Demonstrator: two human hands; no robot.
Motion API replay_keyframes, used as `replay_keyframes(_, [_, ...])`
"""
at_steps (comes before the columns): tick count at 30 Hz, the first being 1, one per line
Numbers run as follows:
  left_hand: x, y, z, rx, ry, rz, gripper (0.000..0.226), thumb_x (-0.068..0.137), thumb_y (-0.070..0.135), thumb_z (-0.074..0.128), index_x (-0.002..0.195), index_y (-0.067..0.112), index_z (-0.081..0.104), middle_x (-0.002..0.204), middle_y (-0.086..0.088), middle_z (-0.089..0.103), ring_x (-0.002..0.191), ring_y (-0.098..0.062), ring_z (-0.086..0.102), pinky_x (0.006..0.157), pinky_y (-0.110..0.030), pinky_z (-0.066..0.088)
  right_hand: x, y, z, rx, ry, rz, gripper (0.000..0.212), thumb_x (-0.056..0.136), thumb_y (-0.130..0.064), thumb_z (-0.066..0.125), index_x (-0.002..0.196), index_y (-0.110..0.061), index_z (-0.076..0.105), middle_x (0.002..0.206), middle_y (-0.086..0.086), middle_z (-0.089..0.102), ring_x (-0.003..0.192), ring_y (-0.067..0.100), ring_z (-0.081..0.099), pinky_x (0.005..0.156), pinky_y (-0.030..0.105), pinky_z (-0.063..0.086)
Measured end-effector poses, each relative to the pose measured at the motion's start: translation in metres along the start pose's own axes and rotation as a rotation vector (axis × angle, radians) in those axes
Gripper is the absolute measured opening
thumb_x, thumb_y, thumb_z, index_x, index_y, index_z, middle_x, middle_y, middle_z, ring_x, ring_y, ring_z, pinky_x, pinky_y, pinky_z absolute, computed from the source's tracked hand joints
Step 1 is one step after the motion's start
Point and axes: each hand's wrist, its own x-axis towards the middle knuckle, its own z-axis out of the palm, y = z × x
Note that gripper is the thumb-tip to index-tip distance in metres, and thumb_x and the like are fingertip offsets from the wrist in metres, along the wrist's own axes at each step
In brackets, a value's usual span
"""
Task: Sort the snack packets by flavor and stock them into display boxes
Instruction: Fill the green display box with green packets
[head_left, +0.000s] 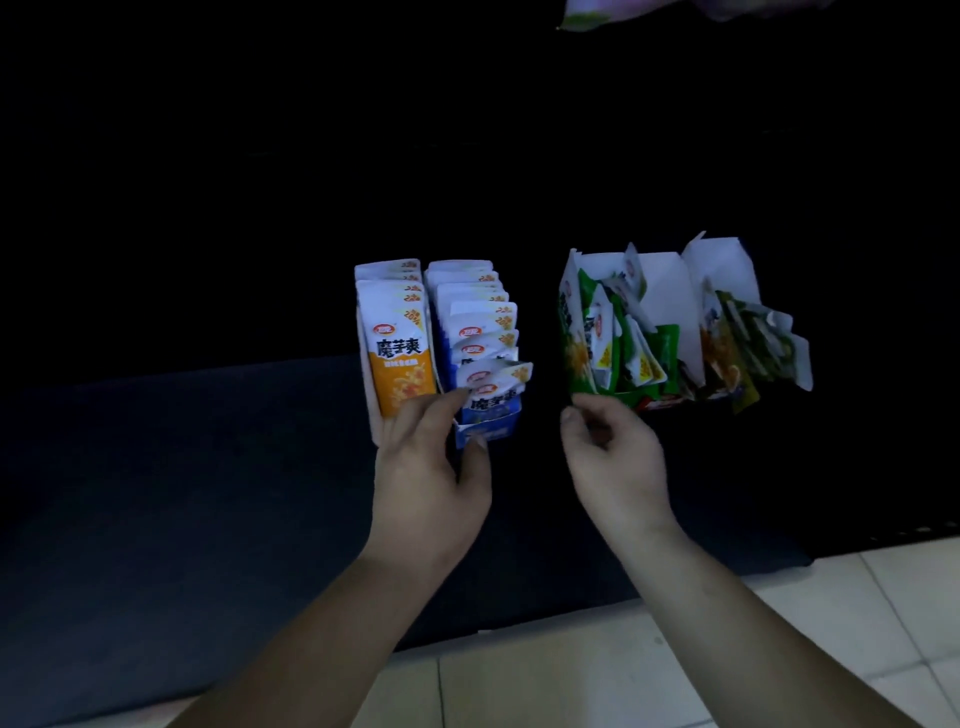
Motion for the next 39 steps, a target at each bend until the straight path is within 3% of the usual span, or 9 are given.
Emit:
replay_keyframes(5, [0.0, 0.025, 0.012, -0.064, 0.071, 0.107, 0.041, 0.089, 0.006, 0.072, 0.123, 0.023, 0.056, 0.128, 0.042, 0.036, 0.102, -0.019, 0.062, 0.08, -0.039, 0.057, 0.011, 0.011, -0.039, -0.174, 0.003, -0.131, 0.028, 0.096, -0.023, 0.066, 0.124, -0.024, 0.068, 0.118, -0.01, 0.057, 0.109, 0.01, 0.06, 0.094, 0.029, 0.051])
replay_keyframes(8, [0.001, 0.04, 0.025, -0.164, -0.038, 0.152, 0.027, 0.093, 0.009, 0.066, 0.112, 0.028, 0.06, 0.106, 0.018, 0.058, 0.087, -0.007, 0.063, 0.069, -0.027, 0.051, 0.014, 0.013, -0.046, -0.098, 0.008, -0.146, 0.02, 0.094, -0.015, 0.066, 0.11, -0.027, 0.067, 0.113, -0.013, 0.057, 0.106, 0.009, 0.061, 0.094, 0.036, 0.054])
replay_keyframes(13, [0.019, 0.061, 0.068, -0.01, -0.59, 0.282, 0.053, 0.103, 0.037, 0.055, 0.154, 0.031, 0.042, 0.15, 0.014, 0.046, 0.117, -0.007, 0.062, 0.099, -0.023, 0.049, 0.009, 0.023, -0.064, 0.068, -0.014, -0.113, 0.045, 0.095, -0.006, 0.059, 0.122, -0.042, 0.064, 0.126, -0.013, 0.063, 0.118, 0.006, 0.06, 0.099, 0.027, 0.049])
replay_keyframes(19, [0.049, 0.065, 0.088, 0.247, -0.749, 0.182, 0.06, 0.107, 0.056, 0.03, 0.163, 0.039, 0.016, 0.169, 0.013, 0.023, 0.152, -0.012, 0.031, 0.12, -0.029, 0.031, 0.014, 0.027, -0.082, 0.125, 0.007, -0.095, 0.05, 0.096, 0.002, 0.058, 0.125, -0.038, 0.066, 0.113, -0.006, 0.067, 0.108, 0.0, 0.062, 0.089, 0.009, 0.046])
replay_keyframes(22, [0.048, 0.065, 0.093, 0.202, -0.715, 0.175, 0.055, 0.107, 0.056, 0.031, 0.159, 0.037, 0.026, 0.16, 0.001, 0.045, 0.144, -0.019, 0.044, 0.116, -0.037, 0.04, 0.015, 0.026, -0.087, 0.157, 0.027, -0.097, 0.043, 0.096, -0.001, 0.062, 0.123, -0.034, 0.068, 0.113, -0.005, 0.067, 0.105, 0.001, 0.063, 0.082, 0.004, 0.044])
replay_keyframes(24, [0.044, 0.062, 0.094, 0.065, -0.646, 0.143, 0.04, 0.105, 0.057, 0.035, 0.139, 0.037, 0.044, 0.128, -0.001, 0.067, 0.118, -0.021, 0.061, 0.1, -0.041, 0.051, 0.013, 0.025, -0.088, 0.133, 0.045, -0.126, 0.039, 0.094, -0.004, 0.066, 0.117, -0.036, 0.068, 0.116, -0.004, 0.064, 0.108, 0.007, 0.063, 0.082, 0.005, 0.045])
replay_keyframes(28, [0.013, 0.052, 0.072, -0.06, -0.561, 0.169, 0.021, 0.105, 0.05, 0.043, 0.101, 0.03, 0.045, 0.077, 0.012, 0.055, 0.072, -0.006, 0.054, 0.065, -0.033, 0.044, 0.002, 0.022, -0.089, 0.133, -0.023, -0.137, 0.043, 0.089, -0.015, 0.075, 0.119, -0.041, 0.059, 0.126, -0.011, 0.061, 0.122, 0.008, 0.059, 0.101, 0.034, 0.054])
replay_keyframes(35, [-0.059, 0.032, 0.011, -0.198, -0.515, 0.033, 0.017, 0.103, 0.039, 0.057, 0.104, 0.025, 0.046, 0.076, 0.008, 0.061, 0.069, -0.008, 0.056, 0.061, -0.024, 0.04, -0.049, 0.014, -0.065, 0.209, -0.322, -0.035, 0.074, 0.089, -0.011, 0.078, 0.146, -0.047, 0.047, 0.129, -0.026, 0.066, 0.123, -0.002, 0.061, 0.109, 0.034, 0.048])
replay_keyframes(39, [-0.074, 0.02, -0.008, -0.184, -0.395, -0.022, 0.033, 0.088, 0.03, 0.077, 0.102, 0.034, 0.048, 0.085, 0.013, 0.072, 0.066, -0.017, 0.064, 0.056, -0.033, 0.051, -0.055, 0.014, -0.056, 0.156, -0.329, -0.054, 0.066, 0.08, -0.044, 0.086, 0.139, -0.046, 0.057, 0.13, -0.007, 0.068, 0.125, 0.011, 0.063, 0.107, 0.042, 0.051])
